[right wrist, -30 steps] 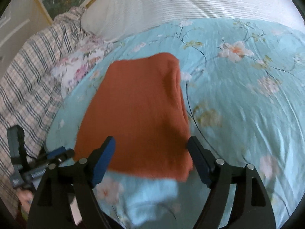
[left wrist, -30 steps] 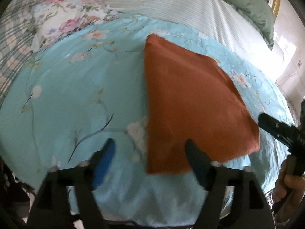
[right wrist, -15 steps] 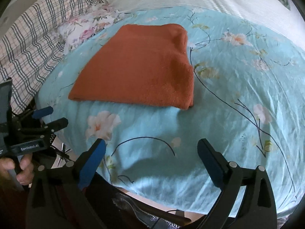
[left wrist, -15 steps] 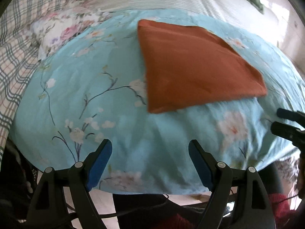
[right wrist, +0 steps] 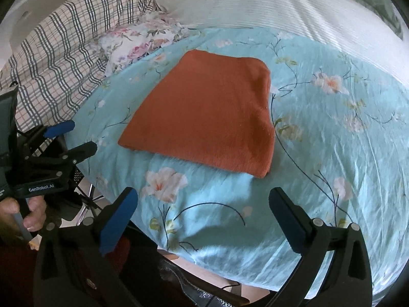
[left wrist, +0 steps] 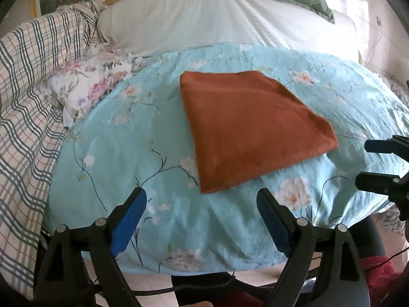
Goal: Fold small clothes
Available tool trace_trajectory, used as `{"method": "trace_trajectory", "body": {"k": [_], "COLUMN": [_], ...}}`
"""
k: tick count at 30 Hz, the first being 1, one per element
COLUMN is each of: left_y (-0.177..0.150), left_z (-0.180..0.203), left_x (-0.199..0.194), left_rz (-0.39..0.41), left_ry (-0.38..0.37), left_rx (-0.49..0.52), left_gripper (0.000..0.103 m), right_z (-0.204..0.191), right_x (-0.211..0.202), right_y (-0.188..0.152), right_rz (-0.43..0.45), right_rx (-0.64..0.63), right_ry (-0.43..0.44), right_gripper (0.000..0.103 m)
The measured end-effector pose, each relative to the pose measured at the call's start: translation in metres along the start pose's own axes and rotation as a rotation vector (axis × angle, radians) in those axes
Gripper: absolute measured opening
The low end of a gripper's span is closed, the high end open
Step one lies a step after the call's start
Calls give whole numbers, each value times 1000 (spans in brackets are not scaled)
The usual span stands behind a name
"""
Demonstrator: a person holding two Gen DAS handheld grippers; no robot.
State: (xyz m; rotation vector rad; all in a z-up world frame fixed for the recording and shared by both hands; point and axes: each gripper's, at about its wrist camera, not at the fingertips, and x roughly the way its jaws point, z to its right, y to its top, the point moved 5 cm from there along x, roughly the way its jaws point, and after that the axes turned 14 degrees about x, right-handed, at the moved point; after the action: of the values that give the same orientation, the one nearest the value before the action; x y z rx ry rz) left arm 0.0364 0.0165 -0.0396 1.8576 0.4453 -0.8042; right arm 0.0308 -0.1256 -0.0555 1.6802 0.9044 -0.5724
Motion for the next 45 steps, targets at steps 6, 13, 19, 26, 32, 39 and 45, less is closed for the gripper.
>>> {"method": "trace_trajectory", "body": {"k": [6, 13, 19, 26, 32, 39, 45], "left_y": [3, 10, 17, 24, 28, 30, 32], "left_z": [-6, -10, -9, -13, -13, -12, -12], "left_x": [11, 25, 33, 40, 43, 45, 47], "left_rz": [-32, -68, -77, -78, -80, -81, -87], "left_ry": [41, 54, 57, 43, 34, 33, 28], "left_rx": [1, 1, -12, -25, -26, -24, -29], "left_gripper": [90, 90, 90, 90, 90, 91, 91], "right_z": [4, 11, 14, 12, 11, 13, 9], "right_x": [11, 22, 28, 33, 34, 36, 37], "right_y": [3, 13, 25, 33, 39, 43, 47], "right_rz": [-23, -38, -37, -37, -33, -33, -28], "right_rx": [-8, 6, 21, 25, 21, 31, 36], "right_ry": [-1, 2, 4, 11, 19, 28, 33], "right_gripper": [102, 102, 102, 102, 102, 102, 102]}}
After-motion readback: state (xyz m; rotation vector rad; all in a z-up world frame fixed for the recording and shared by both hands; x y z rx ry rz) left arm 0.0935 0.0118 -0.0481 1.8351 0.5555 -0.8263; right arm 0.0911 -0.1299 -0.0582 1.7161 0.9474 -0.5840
